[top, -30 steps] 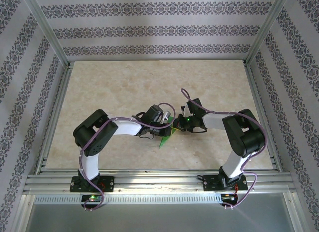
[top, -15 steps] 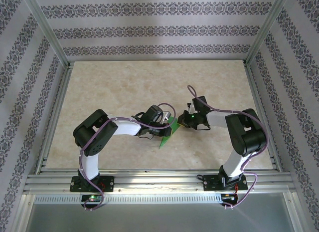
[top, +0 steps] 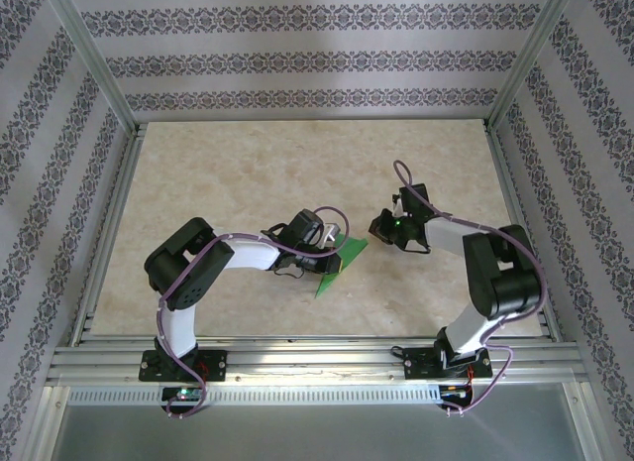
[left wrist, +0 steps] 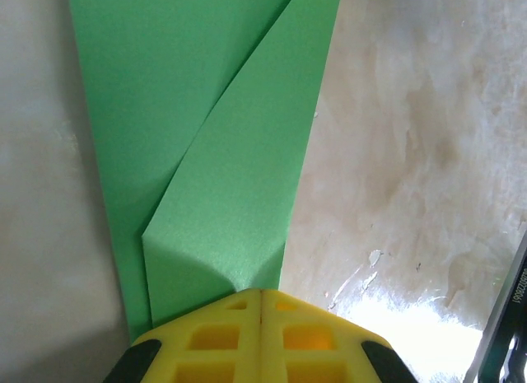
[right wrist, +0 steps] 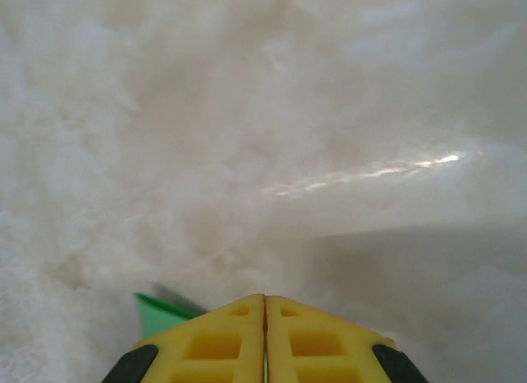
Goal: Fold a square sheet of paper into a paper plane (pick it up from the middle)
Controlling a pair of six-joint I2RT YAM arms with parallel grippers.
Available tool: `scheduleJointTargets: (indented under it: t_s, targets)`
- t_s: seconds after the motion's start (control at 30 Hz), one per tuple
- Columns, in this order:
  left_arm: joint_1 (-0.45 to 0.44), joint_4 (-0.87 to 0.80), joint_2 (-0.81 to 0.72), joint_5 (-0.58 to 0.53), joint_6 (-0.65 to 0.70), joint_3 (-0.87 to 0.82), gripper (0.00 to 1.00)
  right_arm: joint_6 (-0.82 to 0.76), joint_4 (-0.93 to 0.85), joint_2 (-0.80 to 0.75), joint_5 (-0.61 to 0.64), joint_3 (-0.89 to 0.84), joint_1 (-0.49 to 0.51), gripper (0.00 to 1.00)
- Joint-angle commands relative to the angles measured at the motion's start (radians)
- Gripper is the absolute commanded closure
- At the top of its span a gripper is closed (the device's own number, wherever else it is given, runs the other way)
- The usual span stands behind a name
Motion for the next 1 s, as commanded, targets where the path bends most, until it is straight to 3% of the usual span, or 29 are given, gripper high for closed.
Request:
scheduleJointTargets:
  t_s: [0.0, 0.13, 0.47, 0.73, 0.97]
  targets:
    - [0.006, -0.139, 0.012, -0.011, 0.013, -0.045, 1.00, -0.009, 0.026, -0.086, -0.007, -0.021, 0.037, 0.90]
    - [0.006, -0.132, 0.005, -0.011, 0.010, -0.043, 1.00, 0.005, 0.050, -0.047, -0.102, -0.027, 0.094, 0.92]
    - [0.007, -0.131, 0.012, -0.007, 0.004, -0.016, 0.99, 0.016, 0.087, 0.026, -0.141, -0.053, 0.123, 0.98]
    - [0.007, -0.129, 0.010, -0.009, 0.001, -0.027, 1.00, 0.026, 0.133, -0.002, -0.122, -0.077, 0.206, 0.98]
    - [0.007, -0.131, 0.011, -0.005, 0.004, -0.021, 1.00, 0.052, 0.161, 0.057, -0.072, -0.142, 0.210, 0.99]
